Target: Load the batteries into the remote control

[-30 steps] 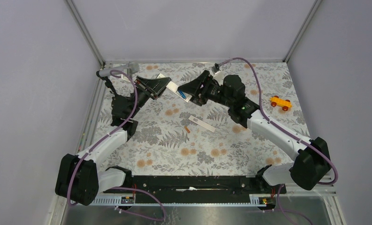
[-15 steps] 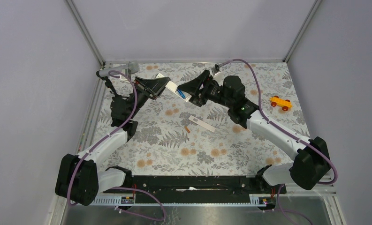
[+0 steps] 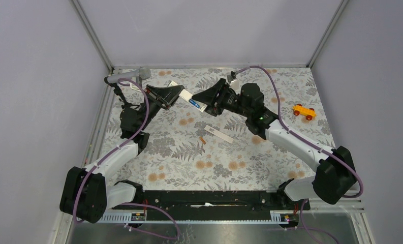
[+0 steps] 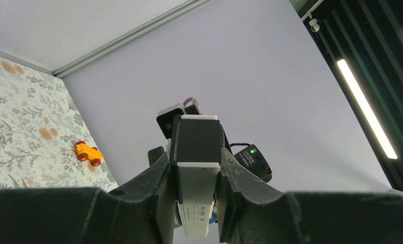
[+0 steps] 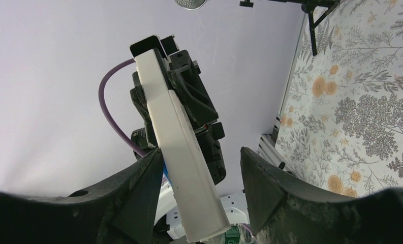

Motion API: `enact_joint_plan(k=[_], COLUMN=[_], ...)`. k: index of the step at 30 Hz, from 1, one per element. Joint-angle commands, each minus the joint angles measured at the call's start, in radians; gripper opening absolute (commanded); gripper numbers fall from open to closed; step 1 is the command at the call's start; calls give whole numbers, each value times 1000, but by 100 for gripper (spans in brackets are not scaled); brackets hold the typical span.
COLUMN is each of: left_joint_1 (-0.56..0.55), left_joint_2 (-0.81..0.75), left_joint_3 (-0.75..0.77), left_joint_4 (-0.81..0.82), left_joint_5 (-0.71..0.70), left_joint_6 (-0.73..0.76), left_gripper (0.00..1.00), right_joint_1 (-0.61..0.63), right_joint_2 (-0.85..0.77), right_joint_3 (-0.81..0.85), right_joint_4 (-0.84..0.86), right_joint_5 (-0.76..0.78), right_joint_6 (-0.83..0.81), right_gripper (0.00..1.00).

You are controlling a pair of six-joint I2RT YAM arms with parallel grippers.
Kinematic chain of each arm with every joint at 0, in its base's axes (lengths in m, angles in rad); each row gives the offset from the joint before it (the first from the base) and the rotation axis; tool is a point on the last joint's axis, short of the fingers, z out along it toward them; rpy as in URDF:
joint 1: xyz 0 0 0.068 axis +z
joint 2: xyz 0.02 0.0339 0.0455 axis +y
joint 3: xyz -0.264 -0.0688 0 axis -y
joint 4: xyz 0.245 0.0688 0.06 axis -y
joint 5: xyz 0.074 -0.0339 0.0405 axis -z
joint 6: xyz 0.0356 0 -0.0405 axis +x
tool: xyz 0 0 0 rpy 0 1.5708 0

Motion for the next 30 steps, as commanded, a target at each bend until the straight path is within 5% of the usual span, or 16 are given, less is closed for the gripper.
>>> enact_joint_plan(k=[1,8,18,30], left_joint_1=[-3,-3,-3,-3], left_joint_2=[-25,-32,-58,-69], left_joint_3=[29,40,44,115], left_joint_4=[87,53,-60,-252], left_joint_5=[-22,-21,-23,-48], left_joint_6=[-17,-8,28,68], left_gripper=[0,0,0,0], right_joint_1=[-6,-5,-6,5], right_joint_2=[19,21,26,87], right_joint_3=[8,15,65,139], right_joint_4=[36,31,29,-46], right_joint_5=[-48,-51,-29,-114], right_joint_6=[-19,-11,-17,-98], right_gripper=[62,63,90,86])
